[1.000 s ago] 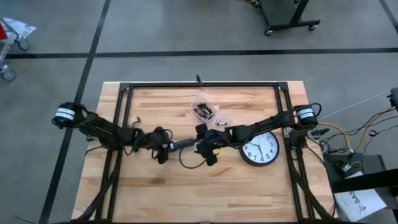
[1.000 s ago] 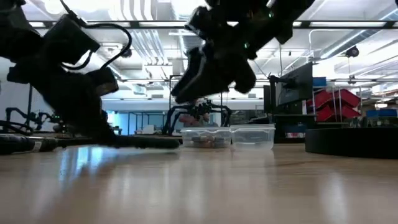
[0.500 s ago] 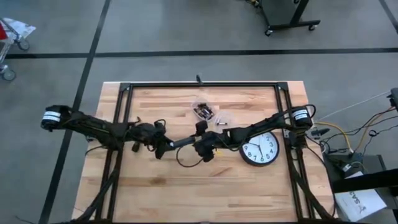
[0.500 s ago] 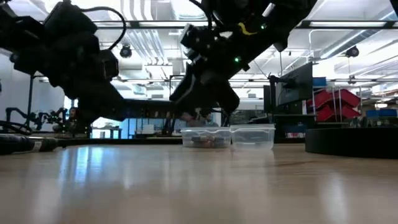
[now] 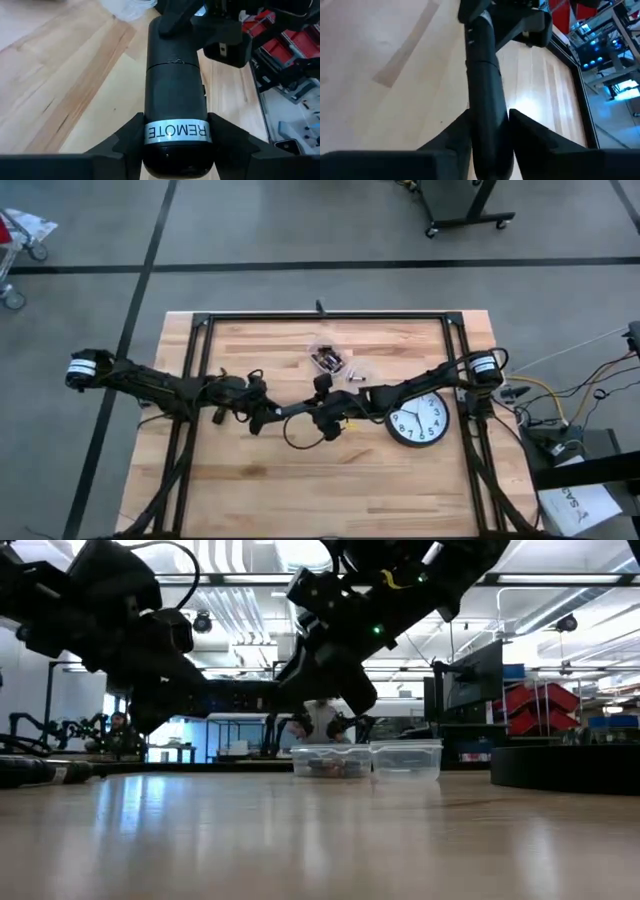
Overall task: Insert battery
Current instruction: Close the black remote battery cover
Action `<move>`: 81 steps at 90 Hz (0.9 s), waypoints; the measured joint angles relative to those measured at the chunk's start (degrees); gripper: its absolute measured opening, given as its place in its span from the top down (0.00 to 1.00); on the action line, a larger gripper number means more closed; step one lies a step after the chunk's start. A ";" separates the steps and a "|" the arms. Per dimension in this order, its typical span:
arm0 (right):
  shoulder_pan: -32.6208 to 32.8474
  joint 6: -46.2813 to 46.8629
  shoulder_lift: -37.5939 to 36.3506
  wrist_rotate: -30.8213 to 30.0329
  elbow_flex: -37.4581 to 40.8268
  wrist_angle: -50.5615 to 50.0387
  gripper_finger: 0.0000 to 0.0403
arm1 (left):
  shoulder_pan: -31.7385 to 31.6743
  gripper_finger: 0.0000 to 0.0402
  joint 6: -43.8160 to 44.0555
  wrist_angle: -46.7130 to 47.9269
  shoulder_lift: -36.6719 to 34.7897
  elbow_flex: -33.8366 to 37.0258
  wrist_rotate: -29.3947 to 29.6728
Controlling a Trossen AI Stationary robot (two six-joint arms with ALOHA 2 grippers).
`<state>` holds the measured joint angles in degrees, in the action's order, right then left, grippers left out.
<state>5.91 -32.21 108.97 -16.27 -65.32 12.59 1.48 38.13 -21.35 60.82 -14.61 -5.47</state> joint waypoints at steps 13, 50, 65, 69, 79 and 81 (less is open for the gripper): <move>0.38 -0.57 0.00 -0.02 0.04 0.21 0.83 | 0.00 0.60 0.27 -0.78 0.34 0.00 -0.14; 0.27 20.41 -0.21 6.81 -1.14 -1.10 0.86 | 0.02 0.48 -18.71 -5.03 -0.77 -1.37 0.62; -0.25 32.37 -0.20 11.15 -2.24 -6.45 0.86 | 0.02 0.48 -32.45 -0.30 -4.96 -4.04 0.60; -0.51 35.21 -0.20 12.19 -2.59 -8.64 0.86 | 0.02 0.49 -35.23 2.02 -6.21 -4.82 0.60; -1.13 40.69 -0.20 15.47 -3.68 -11.31 0.86 | 0.11 0.53 -39.68 6.48 -8.33 -6.32 0.58; -1.35 41.63 -0.20 16.44 -3.86 -11.49 0.86 | 0.15 0.53 -40.10 7.29 -8.45 -6.34 0.58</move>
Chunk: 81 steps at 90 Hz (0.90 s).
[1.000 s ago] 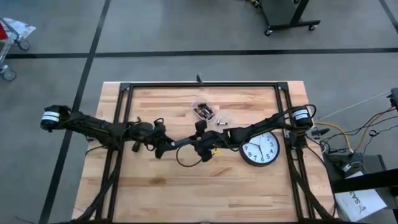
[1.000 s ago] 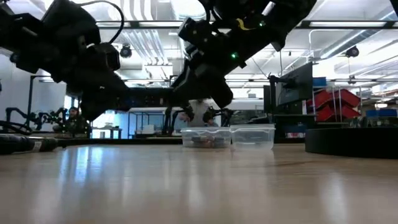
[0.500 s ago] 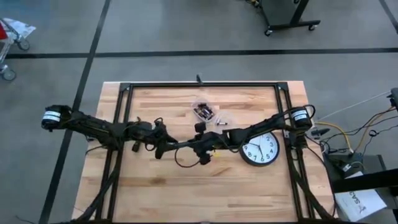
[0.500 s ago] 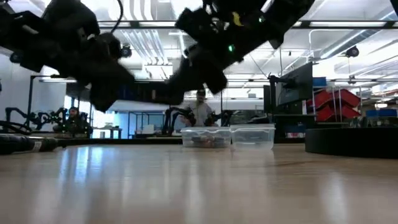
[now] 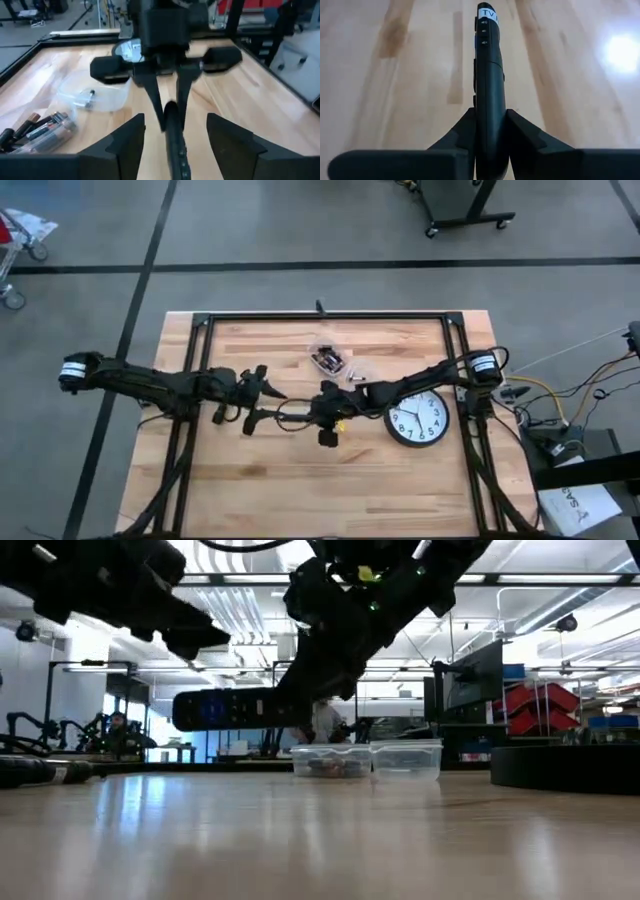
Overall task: Insert battery
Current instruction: Close the black remote battery cover
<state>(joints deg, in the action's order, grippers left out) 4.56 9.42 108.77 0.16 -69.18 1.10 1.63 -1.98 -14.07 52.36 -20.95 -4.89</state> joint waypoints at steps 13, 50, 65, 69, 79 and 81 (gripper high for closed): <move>-1.40 5.05 0.00 5.75 -0.28 -0.62 0.86 | 0.20 0.56 -0.96 2.12 1.24 0.61 -0.20; -4.46 6.82 0.09 11.89 -0.08 -3.35 0.86 | 0.21 0.51 0.05 -9.23 17.24 3.08 -0.61; -4.48 5.54 2.24 11.84 0.08 -3.23 0.86 | 0.18 0.50 2.09 -16.47 27.21 3.08 -0.63; -4.46 5.57 3.22 11.85 0.08 -2.55 0.86 | 0.18 0.51 2.64 -18.15 29.33 3.01 -0.63; -4.33 6.72 5.61 11.89 0.06 -1.86 0.86 | 0.16 0.55 4.08 -21.01 33.01 2.90 -1.70; -4.33 7.10 5.96 11.89 0.05 -1.66 0.86 | 0.16 0.57 4.39 -20.90 33.48 2.92 -1.70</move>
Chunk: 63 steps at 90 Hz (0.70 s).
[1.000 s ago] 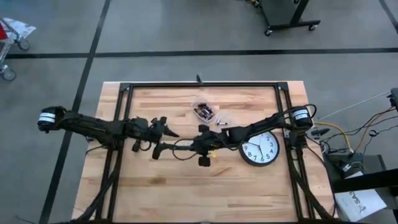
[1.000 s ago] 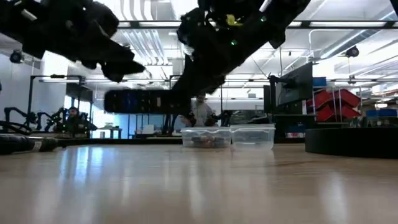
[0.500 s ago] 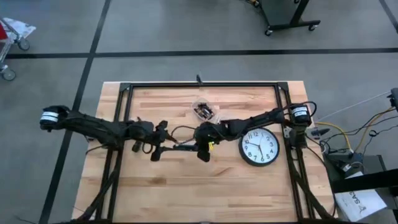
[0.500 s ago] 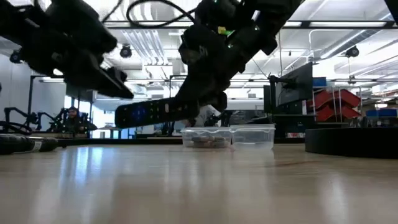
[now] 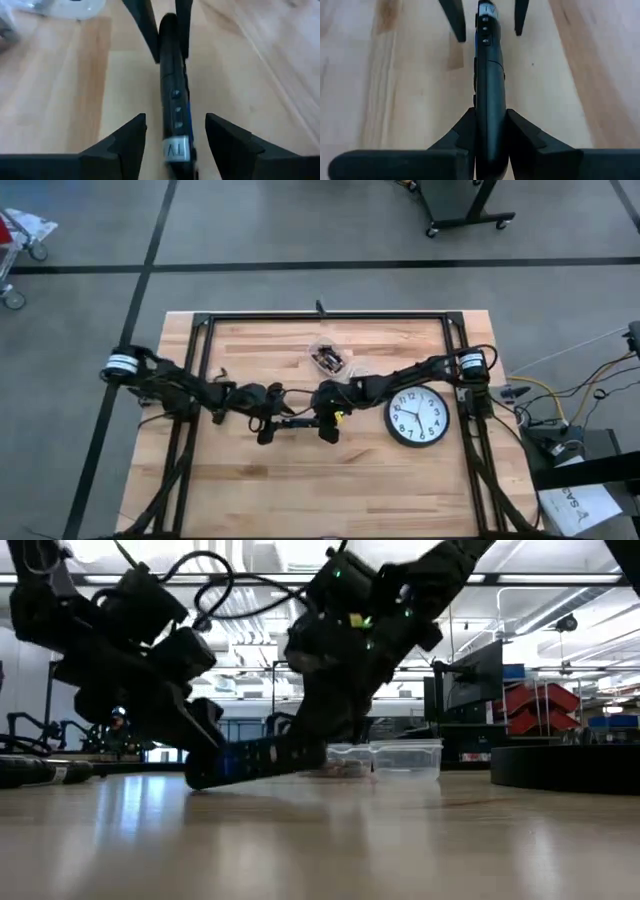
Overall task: Insert battery
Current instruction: Close the black remote battery cover
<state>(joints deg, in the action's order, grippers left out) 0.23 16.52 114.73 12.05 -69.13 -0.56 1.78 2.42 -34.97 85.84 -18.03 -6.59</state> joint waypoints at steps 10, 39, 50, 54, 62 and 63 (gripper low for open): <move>0.02 0.30 1.23 0.35 -0.03 0.14 0.84 | 0.00 0.68 0.74 -0.11 2.28 0.07 -0.06; 0.02 -3.54 1.62 0.17 0.01 1.21 0.77 | -0.02 0.86 1.94 -0.89 3.92 -0.01 -0.81; 0.00 -3.73 1.67 -0.16 0.06 1.90 0.73 | -0.02 0.81 3.21 -1.05 3.94 -0.01 -0.81; -0.02 -4.12 1.67 -0.30 0.08 2.53 0.72 | -0.02 0.76 3.79 -1.16 3.96 -0.01 -0.81; -0.02 -4.57 1.67 -1.22 0.08 2.91 0.70 | -0.02 0.68 4.13 -0.87 3.97 0.03 -0.81; -0.02 -4.58 1.67 -1.47 0.08 2.92 0.70 | -0.02 0.67 4.13 -0.83 3.89 0.03 -0.81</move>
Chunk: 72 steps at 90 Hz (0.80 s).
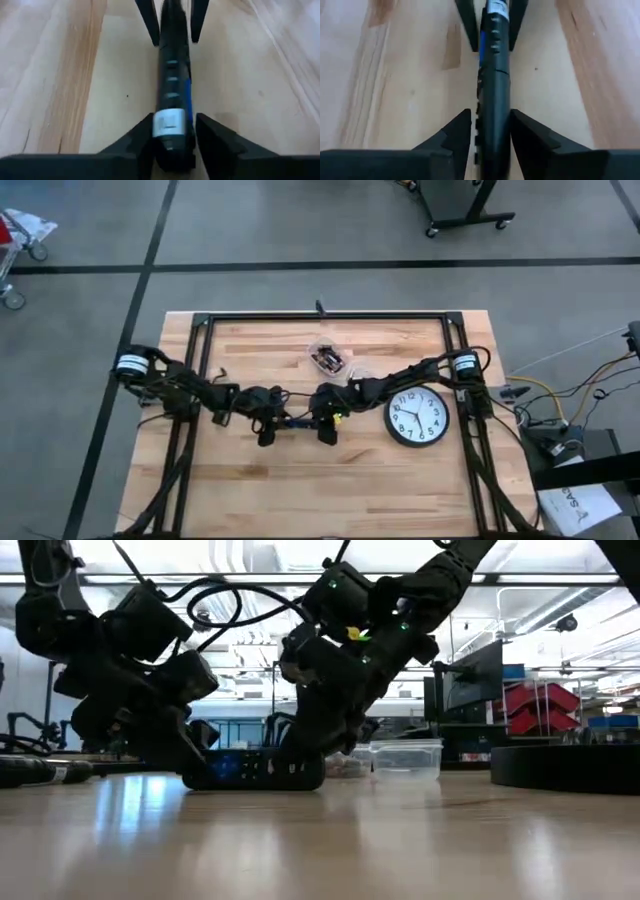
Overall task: Insert battery
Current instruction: Close the black remote battery cover, then adjust the black remote
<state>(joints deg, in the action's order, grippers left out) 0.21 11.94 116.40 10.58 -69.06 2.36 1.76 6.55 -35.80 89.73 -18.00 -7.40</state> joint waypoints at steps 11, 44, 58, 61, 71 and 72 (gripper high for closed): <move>-0.04 -0.15 0.00 -0.53 0.00 0.01 0.67 | 0.00 0.59 0.00 -0.07 -0.69 0.02 -0.02; -0.02 -5.59 -0.73 -1.78 0.00 -0.07 0.56 | 0.02 0.49 -3.05 -0.34 -4.42 0.04 1.56; 0.02 -8.67 -3.88 -1.76 -0.01 0.01 0.52 | 0.00 0.51 -4.54 1.80 -9.89 0.04 2.43; 0.02 -9.11 -4.73 -1.79 -0.04 0.04 0.52 | 0.00 0.52 -4.65 2.61 -11.52 0.04 2.45; 0.00 -11.07 -7.10 -2.67 -0.04 -0.50 0.51 | -0.02 0.54 -4.72 5.36 -17.73 0.04 3.15; 0.00 -11.38 -7.35 -2.93 -0.04 -0.57 0.51 | -0.06 0.54 -4.71 5.57 -18.35 0.02 3.32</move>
<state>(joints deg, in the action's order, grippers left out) 0.21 0.56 109.05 7.66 -69.10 1.79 1.70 1.84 -30.23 71.38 -17.98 -4.08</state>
